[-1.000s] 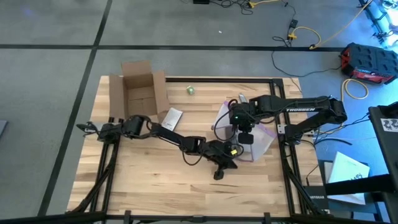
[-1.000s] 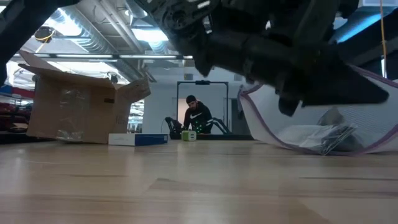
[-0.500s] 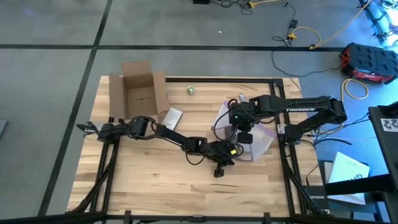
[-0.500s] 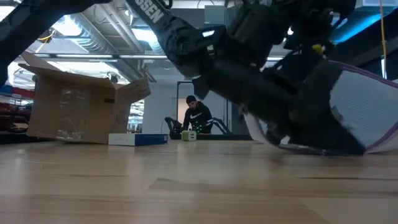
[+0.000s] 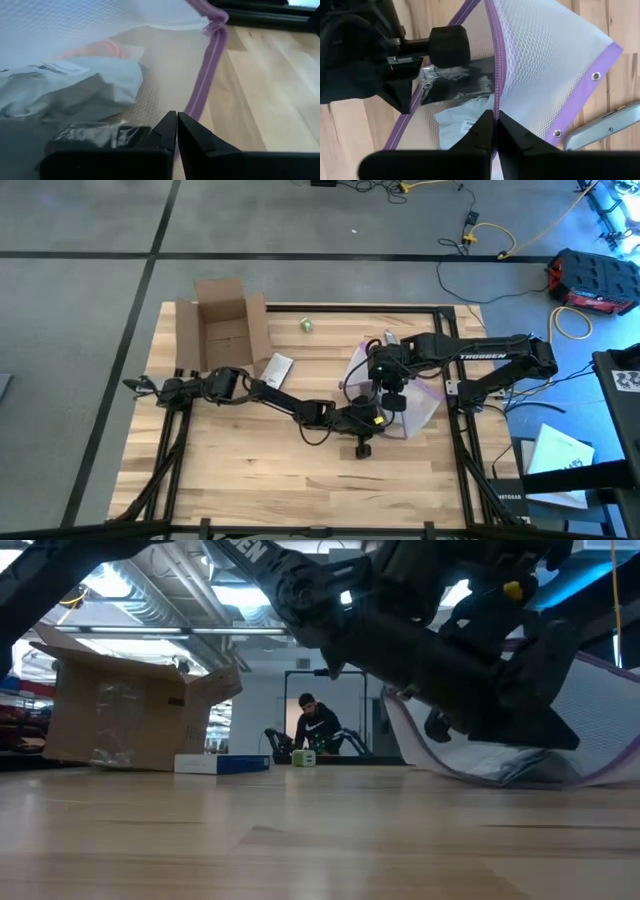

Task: Unpack boxes
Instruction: Put the black pouch into the zip bag

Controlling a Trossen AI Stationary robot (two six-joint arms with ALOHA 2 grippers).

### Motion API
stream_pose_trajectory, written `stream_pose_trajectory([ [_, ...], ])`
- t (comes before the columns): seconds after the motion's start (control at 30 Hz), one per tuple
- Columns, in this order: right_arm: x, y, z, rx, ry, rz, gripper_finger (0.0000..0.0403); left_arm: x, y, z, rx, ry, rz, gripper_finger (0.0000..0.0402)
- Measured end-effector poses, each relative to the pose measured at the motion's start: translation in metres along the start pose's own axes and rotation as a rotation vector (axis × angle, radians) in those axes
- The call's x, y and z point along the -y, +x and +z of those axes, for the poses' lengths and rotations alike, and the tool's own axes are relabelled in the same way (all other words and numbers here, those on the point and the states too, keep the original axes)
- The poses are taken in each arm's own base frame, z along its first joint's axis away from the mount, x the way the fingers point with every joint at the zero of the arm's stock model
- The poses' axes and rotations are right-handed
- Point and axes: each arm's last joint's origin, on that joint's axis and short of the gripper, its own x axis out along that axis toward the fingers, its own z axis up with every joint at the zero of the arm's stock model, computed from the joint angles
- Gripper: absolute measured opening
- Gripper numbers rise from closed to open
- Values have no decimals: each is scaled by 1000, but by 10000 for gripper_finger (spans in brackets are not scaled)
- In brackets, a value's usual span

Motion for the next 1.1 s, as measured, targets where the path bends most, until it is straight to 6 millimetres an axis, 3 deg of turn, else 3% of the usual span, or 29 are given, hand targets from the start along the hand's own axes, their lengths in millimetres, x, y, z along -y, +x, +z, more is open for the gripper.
stream_pose_trajectory([
  [0.57, 0, 0, 0, 0, -24, 0, 0, 3, -4, 0, -69, 62, -23, 0],
  [0.87, 0, 0, 0, 0, -29, 0, 0, -17, -3, -10, -187, -13, 33, 0],
  [1.1, 0, 0, 0, 0, -34, 0, 0, -29, -2, -8, -169, -43, 116, 0],
])
